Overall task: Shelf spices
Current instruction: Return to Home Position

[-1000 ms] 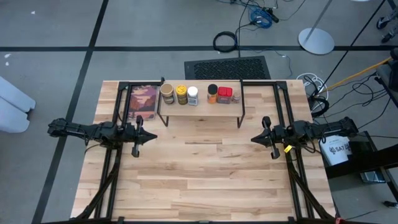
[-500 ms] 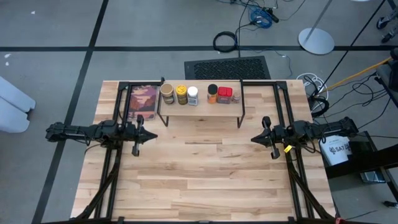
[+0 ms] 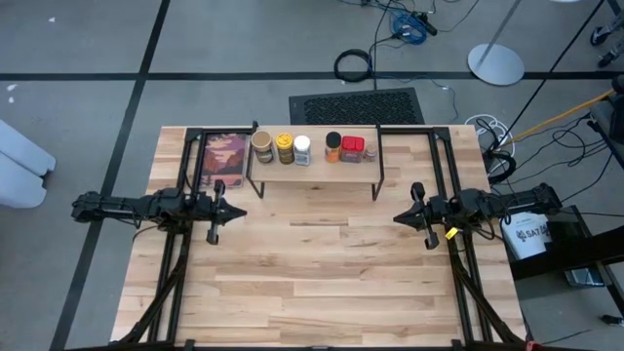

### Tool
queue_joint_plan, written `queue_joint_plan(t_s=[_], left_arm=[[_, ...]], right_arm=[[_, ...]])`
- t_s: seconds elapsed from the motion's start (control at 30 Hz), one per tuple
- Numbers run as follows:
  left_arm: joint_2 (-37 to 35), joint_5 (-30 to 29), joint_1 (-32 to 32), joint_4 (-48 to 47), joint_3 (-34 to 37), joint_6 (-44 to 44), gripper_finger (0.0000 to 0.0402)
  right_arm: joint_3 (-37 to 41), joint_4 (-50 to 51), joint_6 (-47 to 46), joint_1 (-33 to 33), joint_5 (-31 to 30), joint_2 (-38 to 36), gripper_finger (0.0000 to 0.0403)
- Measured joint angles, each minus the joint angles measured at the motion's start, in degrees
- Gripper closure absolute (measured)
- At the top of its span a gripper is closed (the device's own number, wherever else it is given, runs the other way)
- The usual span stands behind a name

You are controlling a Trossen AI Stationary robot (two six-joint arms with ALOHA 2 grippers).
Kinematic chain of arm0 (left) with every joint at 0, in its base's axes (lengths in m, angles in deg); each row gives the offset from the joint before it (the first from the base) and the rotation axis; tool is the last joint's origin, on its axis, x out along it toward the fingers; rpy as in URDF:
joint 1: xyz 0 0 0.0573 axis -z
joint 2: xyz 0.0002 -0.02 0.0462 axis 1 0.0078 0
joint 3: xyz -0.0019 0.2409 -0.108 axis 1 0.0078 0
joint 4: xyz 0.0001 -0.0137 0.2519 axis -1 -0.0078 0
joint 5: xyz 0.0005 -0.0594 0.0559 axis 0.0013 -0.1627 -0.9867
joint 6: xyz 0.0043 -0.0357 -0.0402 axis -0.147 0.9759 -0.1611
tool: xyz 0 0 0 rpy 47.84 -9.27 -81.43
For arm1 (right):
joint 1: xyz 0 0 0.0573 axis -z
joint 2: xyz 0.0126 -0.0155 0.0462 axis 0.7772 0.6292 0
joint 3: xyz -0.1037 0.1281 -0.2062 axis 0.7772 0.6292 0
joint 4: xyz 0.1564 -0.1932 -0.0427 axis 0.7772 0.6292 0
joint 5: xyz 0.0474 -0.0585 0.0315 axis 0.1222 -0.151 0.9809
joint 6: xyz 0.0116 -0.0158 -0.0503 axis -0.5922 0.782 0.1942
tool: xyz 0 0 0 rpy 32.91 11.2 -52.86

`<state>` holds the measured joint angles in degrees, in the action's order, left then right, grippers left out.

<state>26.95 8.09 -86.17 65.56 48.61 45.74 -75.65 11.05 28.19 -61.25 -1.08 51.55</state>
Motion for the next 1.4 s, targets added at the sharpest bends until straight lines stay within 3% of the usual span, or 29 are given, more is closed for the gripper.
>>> queue_joint_plan(t_s=[0.3, 0.5, 1.4], left_arm=[[0.0, -0.2, 0.0, 0.0, 0.0, 0.4, 0.0393], [0.0, -0.2, 0.0, 0.0, 0.0, 8.7, 0.0393], [0.0, -0.3, 0.0, 0.2, 0.0, 9.0, 0.0393]], right_arm=[[0.0, 0.0, 0.0, 0.0, 0.0, 0.0, 0.0403], [0.0, 0.0, 0.0, 0.0, 0.0, 0.0, 0.0403], [0.0, 0.0, 0.0, 0.0, 0.0, 0.0, 0.0403]])
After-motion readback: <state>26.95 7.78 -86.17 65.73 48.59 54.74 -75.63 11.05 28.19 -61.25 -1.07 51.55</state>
